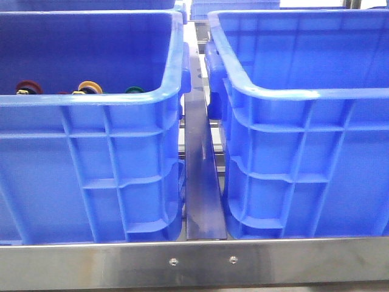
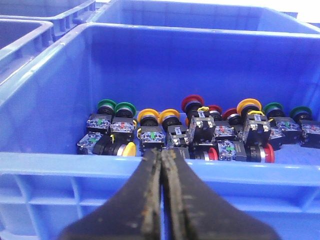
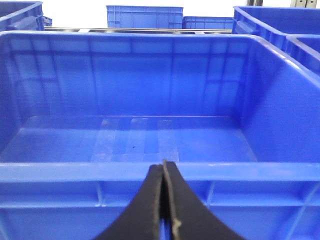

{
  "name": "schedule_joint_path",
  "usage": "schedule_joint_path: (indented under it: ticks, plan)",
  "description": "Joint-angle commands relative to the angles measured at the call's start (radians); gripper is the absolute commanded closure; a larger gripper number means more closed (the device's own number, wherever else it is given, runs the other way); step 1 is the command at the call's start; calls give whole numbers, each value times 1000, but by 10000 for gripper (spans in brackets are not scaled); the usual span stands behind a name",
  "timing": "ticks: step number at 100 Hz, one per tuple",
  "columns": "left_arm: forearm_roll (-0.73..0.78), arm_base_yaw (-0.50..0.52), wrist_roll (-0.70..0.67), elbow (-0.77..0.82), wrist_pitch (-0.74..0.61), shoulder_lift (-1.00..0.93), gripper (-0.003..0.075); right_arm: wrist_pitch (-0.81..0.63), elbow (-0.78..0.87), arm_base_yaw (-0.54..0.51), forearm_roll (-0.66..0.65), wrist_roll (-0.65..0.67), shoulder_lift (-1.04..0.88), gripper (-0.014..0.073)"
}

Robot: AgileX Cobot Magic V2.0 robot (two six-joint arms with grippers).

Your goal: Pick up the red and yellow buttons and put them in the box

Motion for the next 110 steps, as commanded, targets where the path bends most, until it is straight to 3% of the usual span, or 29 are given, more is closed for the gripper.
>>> schedule_joint_path:
  ticks: [1, 48, 82, 97, 110]
  plan:
    - [0, 0, -11, 19, -82, -29, 741, -76, 5, 0, -8, 0, -21, 665]
    - [0, 0, -11, -18, -93, -29, 741, -76, 5, 0, -8, 0, -21, 665]
    - [0, 0, -11, -234, 164, 5, 741, -76, 5, 0, -8, 0, -21, 665]
    - [0, 0, -11, -310, 279, 121, 741, -76, 5, 0, -8, 0, -21, 665]
    - [-12, 0, -11, -364, 301, 242, 741, -76, 5, 0, -8, 0, -21, 665]
